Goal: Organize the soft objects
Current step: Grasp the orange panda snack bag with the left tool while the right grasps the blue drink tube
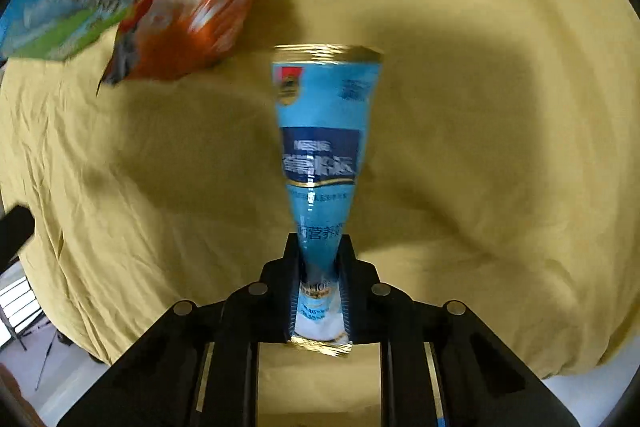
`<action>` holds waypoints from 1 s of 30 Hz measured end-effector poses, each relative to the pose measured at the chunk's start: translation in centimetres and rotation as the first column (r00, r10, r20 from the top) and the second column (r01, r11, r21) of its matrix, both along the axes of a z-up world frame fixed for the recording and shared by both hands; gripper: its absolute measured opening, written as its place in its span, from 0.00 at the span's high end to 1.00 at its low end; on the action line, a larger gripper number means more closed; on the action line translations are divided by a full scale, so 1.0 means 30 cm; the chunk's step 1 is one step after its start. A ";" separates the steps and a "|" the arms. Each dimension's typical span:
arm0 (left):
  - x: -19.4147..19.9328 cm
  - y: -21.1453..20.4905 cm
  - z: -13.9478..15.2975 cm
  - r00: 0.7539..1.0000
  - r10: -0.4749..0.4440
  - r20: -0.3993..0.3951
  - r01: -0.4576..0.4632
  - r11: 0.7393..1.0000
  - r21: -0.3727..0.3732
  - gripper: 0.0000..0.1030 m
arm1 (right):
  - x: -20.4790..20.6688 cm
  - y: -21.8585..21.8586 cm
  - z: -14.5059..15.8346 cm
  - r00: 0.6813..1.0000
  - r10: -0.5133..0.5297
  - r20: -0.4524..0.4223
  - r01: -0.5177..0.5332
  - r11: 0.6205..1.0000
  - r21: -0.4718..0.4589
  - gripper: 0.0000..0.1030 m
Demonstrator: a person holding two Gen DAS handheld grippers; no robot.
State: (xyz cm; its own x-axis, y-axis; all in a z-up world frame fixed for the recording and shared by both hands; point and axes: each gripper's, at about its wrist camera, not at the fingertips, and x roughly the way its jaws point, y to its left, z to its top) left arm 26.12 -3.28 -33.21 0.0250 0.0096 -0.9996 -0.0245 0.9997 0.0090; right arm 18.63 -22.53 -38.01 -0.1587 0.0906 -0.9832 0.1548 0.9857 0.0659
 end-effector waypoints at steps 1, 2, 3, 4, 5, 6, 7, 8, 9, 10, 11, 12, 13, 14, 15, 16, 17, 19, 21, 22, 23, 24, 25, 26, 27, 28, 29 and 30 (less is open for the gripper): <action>0.025 -0.025 0.002 1.000 -0.006 -0.004 0.006 1.000 -0.023 0.06 | 0.000 -0.025 0.010 1.000 -0.010 0.008 0.010 1.000 0.000 0.84; 0.051 -0.053 -0.001 1.000 -0.015 -0.007 0.015 0.998 -0.057 0.06 | -0.003 -0.061 0.029 0.999 -0.027 0.018 0.027 1.000 -0.004 0.84; 0.084 -0.089 -0.010 1.000 -0.023 -0.017 0.021 0.995 -0.100 0.06 | -0.003 -0.089 0.039 0.999 -0.039 0.024 0.040 0.999 -0.013 0.84; 0.107 -0.111 -0.019 0.999 -0.026 -0.031 0.022 0.992 -0.125 0.06 | -0.005 -0.115 0.048 0.998 -0.053 0.031 0.054 0.998 -0.018 0.84; 0.133 -0.136 -0.031 0.998 -0.030 -0.047 0.022 0.988 -0.150 0.06 | -0.005 -0.153 0.058 0.996 -0.075 0.038 0.076 0.997 -0.018 0.84; 0.163 -0.169 -0.042 0.997 -0.034 -0.063 0.022 0.982 -0.189 0.06 | 0.006 -0.179 0.062 0.995 -0.090 0.040 0.091 0.996 -0.021 0.84; 0.181 -0.188 -0.048 0.997 -0.039 -0.069 0.025 0.980 -0.197 0.06 | 0.007 -0.204 0.067 0.994 -0.104 0.043 0.105 0.994 -0.023 0.84; 0.202 -0.210 -0.055 0.997 -0.046 -0.069 0.032 0.980 -0.195 0.06 | 0.006 -0.235 0.075 0.991 -0.122 0.047 0.123 0.992 -0.025 0.84; 0.224 -0.236 -0.063 0.996 -0.059 -0.067 0.046 0.982 -0.182 0.06 | 0.005 -0.255 0.079 0.990 -0.134 0.048 0.135 0.991 -0.024 0.84; 0.241 -0.261 -0.072 0.995 -0.072 -0.072 0.059 0.984 -0.168 0.06 | 0.007 -0.274 0.083 0.989 -0.140 0.049 0.141 0.990 -0.024 0.84; 0.255 -0.281 -0.085 0.993 -0.083 -0.083 0.068 0.985 -0.160 0.06 | 0.009 -0.297 0.086 0.988 -0.146 0.051 0.148 0.989 -0.026 0.84; 0.268 -0.307 -0.102 0.990 -0.100 -0.101 0.084 0.985 -0.153 0.06 | 0.009 -0.315 0.089 0.987 -0.153 0.053 0.154 0.988 -0.028 0.84; 0.276 -0.320 -0.115 0.988 -0.109 -0.111 0.093 0.986 -0.140 0.06 | 0.009 -0.332 0.091 0.986 -0.156 0.052 0.158 0.987 -0.031 0.84; 0.283 -0.337 -0.128 0.986 -0.119 -0.120 0.105 0.988 -0.117 0.06 | 0.027 -0.339 0.089 0.986 -0.158 0.051 0.160 0.987 -0.031 0.84; 0.289 -0.347 -0.145 0.983 -0.129 -0.128 0.116 0.988 -0.101 0.06 | 0.032 -0.352 0.089 0.985 -0.163 0.050 0.165 0.986 -0.031 0.84; 0.294 -0.356 -0.164 0.982 -0.133 -0.137 0.122 0.989 -0.087 0.06 | 0.035 -0.365 0.091 0.985 -0.165 0.052 0.167 0.986 -0.031 0.84; 0.296 -0.364 -0.179 0.980 -0.134 -0.146 0.124 0.989 -0.076 0.06 | 0.040 -0.375 0.093 0.985 -0.163 0.054 0.165 0.986 -0.031 0.84; 0.301 -0.373 -0.217 0.976 -0.131 -0.172 0.122 0.990 -0.063 0.06 | 0.046 -0.385 0.093 0.985 -0.164 0.053 0.166 0.986 -0.031 0.84; 0.307 -0.382 -0.243 0.975 -0.127 -0.182 0.117 0.991 -0.064 0.06 | 0.055 -0.397 0.091 0.985 -0.163 0.051 0.164 0.986 -0.032 0.84; 0.308 -0.382 -0.253 0.976 -0.127 -0.176 0.120 0.991 -0.053 0.06 | 0.053 -0.394 0.086 0.986 -0.161 0.049 0.163 0.986 -0.031 0.84; 0.311 -0.382 -0.258 0.978 -0.126 -0.166 0.120 0.992 -0.047 0.06 | 0.052 -0.354 0.076 0.986 -0.158 0.049 0.159 0.987 -0.032 0.84; 0.314 -0.384 -0.258 0.982 -0.123 -0.146 0.117 0.992 -0.050 0.11 | 0.054 -0.349 0.074 0.987 -0.153 0.048 0.154 0.987 -0.035 0.84; 0.311 -0.389 -0.258 0.983 -0.121 -0.135 0.115 0.992 -0.051 0.16 | 0.061 -0.355 0.072 0.988 -0.148 0.047 0.150 0.988 -0.037 0.84; 0.310 -0.384 -0.251 0.986 -0.119 -0.119 0.113 0.992 -0.056 0.18 | 0.047 -0.304 0.067 0.988 -0.145 0.046 0.146 0.988 -0.038 0.84; 0.317 -0.372 -0.242 0.987 -0.120 -0.106 0.114 0.992 -0.061 0.24 | 0.045 -0.268 0.058 0.989 -0.139 0.045 0.141 0.989 -0.041 0.85; 0.320 -0.365 -0.236 0.988 -0.123 -0.097 0.119 0.992 -0.050 0.33 | 0.047 -0.264 0.060 0.990 -0.132 0.045 0.134 0.990 -0.044 0.85; 0.323 -0.374 -0.226 0.987 -0.129 -0.091 0.126 0.991 -0.047 0.35 | 0.053 -0.254 0.057 0.991 -0.129 0.045 0.131 0.990 -0.045 0.86; 0.321 -0.375 -0.221 0.987 -0.132 -0.087 0.128 0.990 -0.054 0.38 | 0.057 -0.249 0.058 0.991 -0.125 0.044 0.127 0.991 -0.044 0.86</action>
State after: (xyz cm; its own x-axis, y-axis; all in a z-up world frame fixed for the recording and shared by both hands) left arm 35.73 -14.51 -39.84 -0.0674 -0.0358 -0.9971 0.1045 0.9936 -0.0428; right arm 20.35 -29.99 -36.28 -0.1081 0.0615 -0.9922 0.2760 0.9607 0.0295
